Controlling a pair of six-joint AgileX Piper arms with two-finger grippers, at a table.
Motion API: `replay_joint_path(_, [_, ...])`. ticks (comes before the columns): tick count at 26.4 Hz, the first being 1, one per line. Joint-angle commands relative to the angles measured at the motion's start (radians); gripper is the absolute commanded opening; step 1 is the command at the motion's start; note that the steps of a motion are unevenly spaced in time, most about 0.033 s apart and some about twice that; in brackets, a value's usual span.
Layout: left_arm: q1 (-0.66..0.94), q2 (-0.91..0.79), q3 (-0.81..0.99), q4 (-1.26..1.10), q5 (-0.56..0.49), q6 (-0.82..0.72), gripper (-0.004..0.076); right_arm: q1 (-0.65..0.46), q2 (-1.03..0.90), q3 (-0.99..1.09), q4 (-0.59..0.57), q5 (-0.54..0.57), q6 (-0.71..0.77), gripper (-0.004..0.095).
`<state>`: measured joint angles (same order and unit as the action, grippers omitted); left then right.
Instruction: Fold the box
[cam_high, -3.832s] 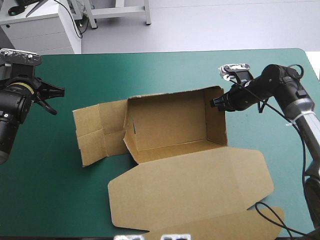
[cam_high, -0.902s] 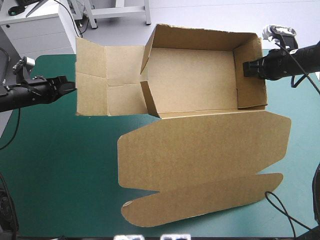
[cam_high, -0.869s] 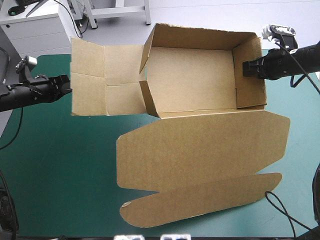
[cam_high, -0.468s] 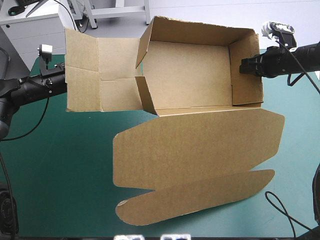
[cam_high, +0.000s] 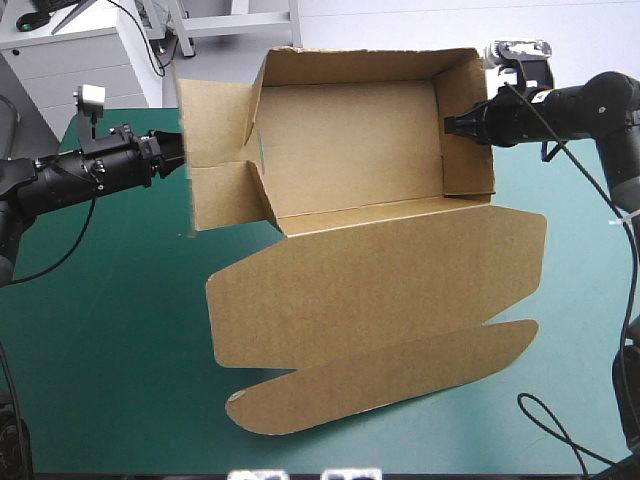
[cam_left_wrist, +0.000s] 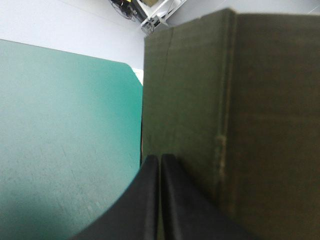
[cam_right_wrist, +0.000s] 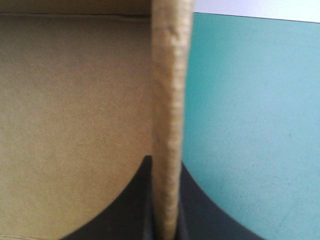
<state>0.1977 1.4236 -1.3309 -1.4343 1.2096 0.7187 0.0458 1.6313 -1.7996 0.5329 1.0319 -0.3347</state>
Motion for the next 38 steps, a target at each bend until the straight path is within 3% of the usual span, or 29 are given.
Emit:
replay_joint_path(1, [-0.018, -0.05, -0.033, -0.026, 0.084, -0.014, -0.0008, 0.028, -0.04, -0.033, 0.04, -0.109, 0.019, -0.0017])
replay_joint_path(26, [-0.031, -0.125, -0.033, 0.125, 0.08, -0.024, 0.0001, 0.166, -0.038, -0.033, -0.134, -0.217, 0.136, -0.0017])
replay_joint_path(30, [-0.031, -0.134, -0.033, 0.125, 0.08, -0.024, 0.0096, 0.176, -0.038, -0.033, -0.142, -0.218, 0.154, -0.0017])
replay_joint_path(31, [-0.033, -0.14, -0.033, 0.125, 0.08, -0.024, 0.0177, 0.176, -0.038, -0.033, -0.144, -0.218, 0.156, -0.0017])
replay_joint_path(35, [-0.052, -0.144, -0.033, 0.117, 0.08, -0.024, 0.0328, 0.178, -0.038, -0.033, -0.156, -0.218, 0.194, -0.0017])
replay_joint_path(38, [-0.077, -0.144, -0.033, 0.117, 0.08, -0.024, 0.0344, 0.199, -0.038, -0.033, -0.172, -0.218, 0.202, -0.0017])
